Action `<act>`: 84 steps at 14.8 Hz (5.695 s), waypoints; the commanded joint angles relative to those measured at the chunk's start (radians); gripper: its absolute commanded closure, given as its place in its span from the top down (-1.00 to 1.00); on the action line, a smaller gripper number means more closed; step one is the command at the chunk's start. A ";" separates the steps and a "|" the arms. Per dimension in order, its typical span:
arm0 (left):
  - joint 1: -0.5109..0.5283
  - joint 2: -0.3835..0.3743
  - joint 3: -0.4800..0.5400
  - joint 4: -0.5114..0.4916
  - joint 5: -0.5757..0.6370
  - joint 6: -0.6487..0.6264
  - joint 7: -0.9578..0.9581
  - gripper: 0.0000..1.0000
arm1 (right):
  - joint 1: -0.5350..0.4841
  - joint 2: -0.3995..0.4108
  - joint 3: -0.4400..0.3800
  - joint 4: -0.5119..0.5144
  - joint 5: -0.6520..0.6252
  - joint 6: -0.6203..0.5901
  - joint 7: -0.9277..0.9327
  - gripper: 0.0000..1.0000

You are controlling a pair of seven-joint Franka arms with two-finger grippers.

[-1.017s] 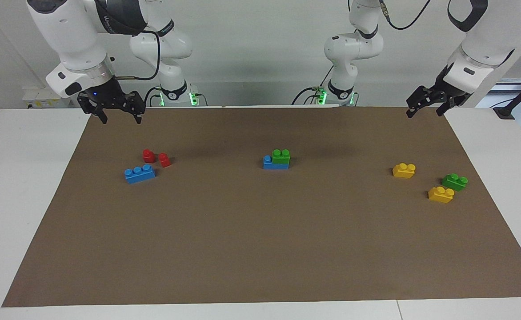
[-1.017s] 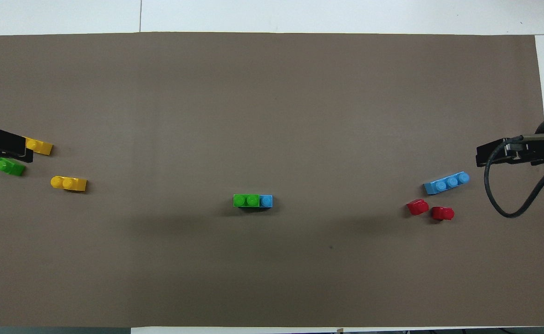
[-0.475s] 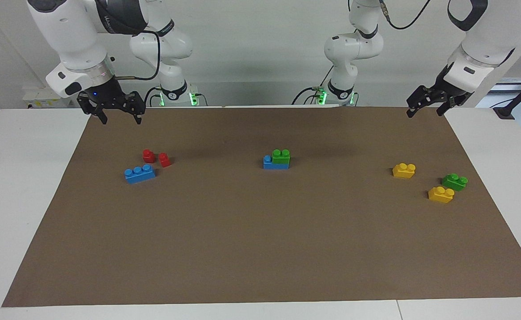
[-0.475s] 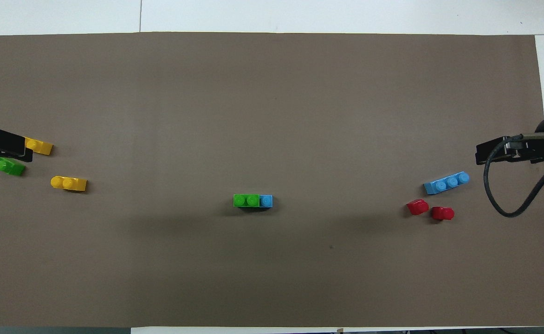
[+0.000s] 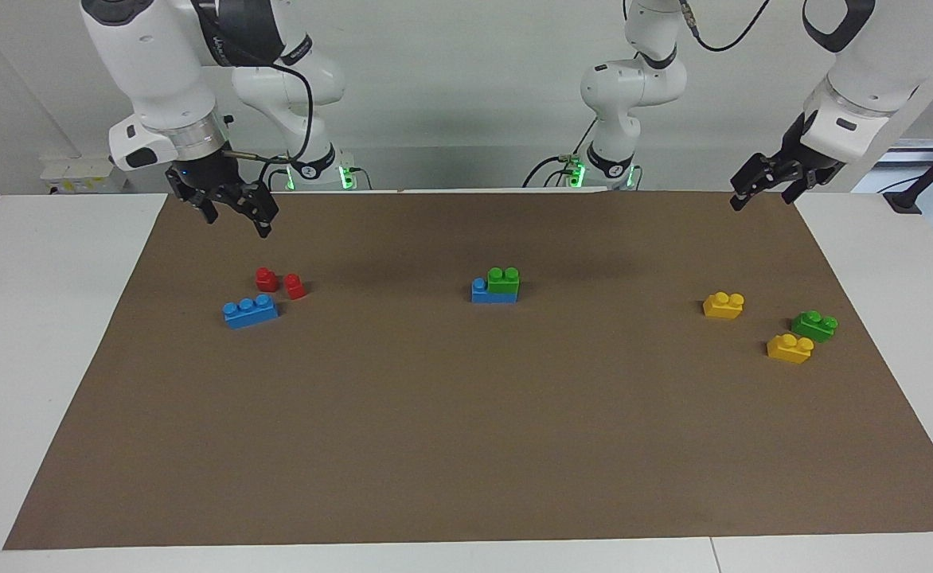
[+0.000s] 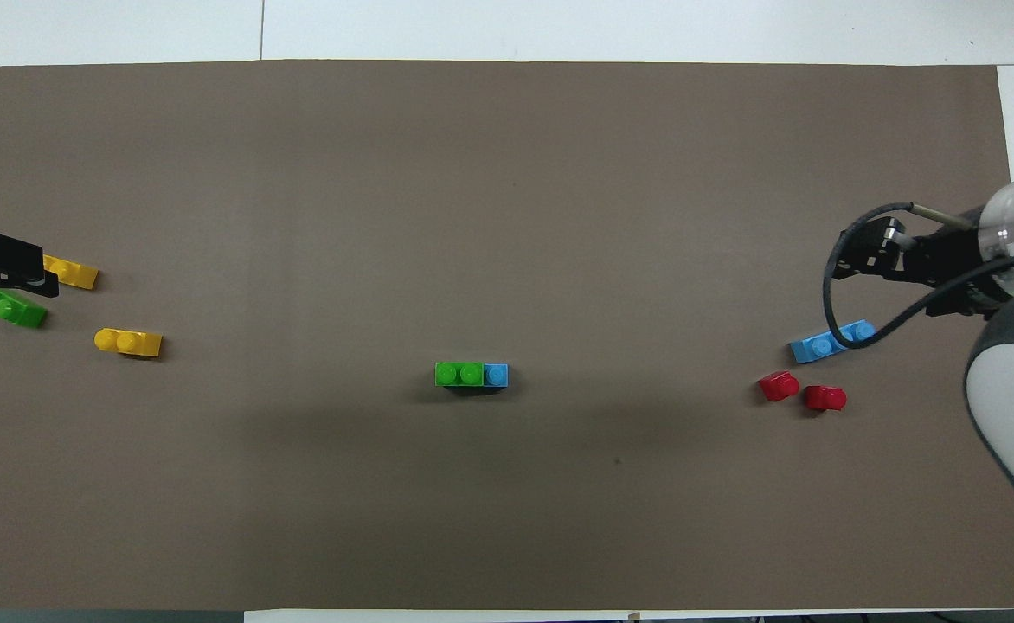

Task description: Remove green block with left arm and hold with right

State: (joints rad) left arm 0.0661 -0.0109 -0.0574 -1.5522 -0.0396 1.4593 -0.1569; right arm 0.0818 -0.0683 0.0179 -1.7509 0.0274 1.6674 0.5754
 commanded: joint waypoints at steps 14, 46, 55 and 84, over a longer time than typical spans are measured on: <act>-0.304 -0.146 -0.007 -0.335 0.003 0.306 -1.264 1.00 | 0.234 0.093 0.002 -0.263 0.452 0.429 1.029 1.00; -0.663 0.086 -0.004 -0.594 0.012 0.780 -2.124 1.00 | 0.542 0.332 0.002 -0.412 0.816 0.957 0.923 1.00; -0.689 0.083 -0.004 -0.628 0.014 0.808 -2.159 1.00 | 0.573 0.341 0.002 -0.427 0.832 0.997 0.923 0.98; -0.686 0.083 -0.004 -0.626 0.037 0.882 -2.162 -1.00 | 0.529 0.340 0.002 -0.447 0.993 1.000 0.755 -1.00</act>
State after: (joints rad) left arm -0.6217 0.1015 -0.0730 -2.1558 -0.0109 2.3289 -2.2967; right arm 0.6288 0.2730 0.0150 -2.1872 0.9888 2.6517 1.3654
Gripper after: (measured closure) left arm 0.661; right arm 0.656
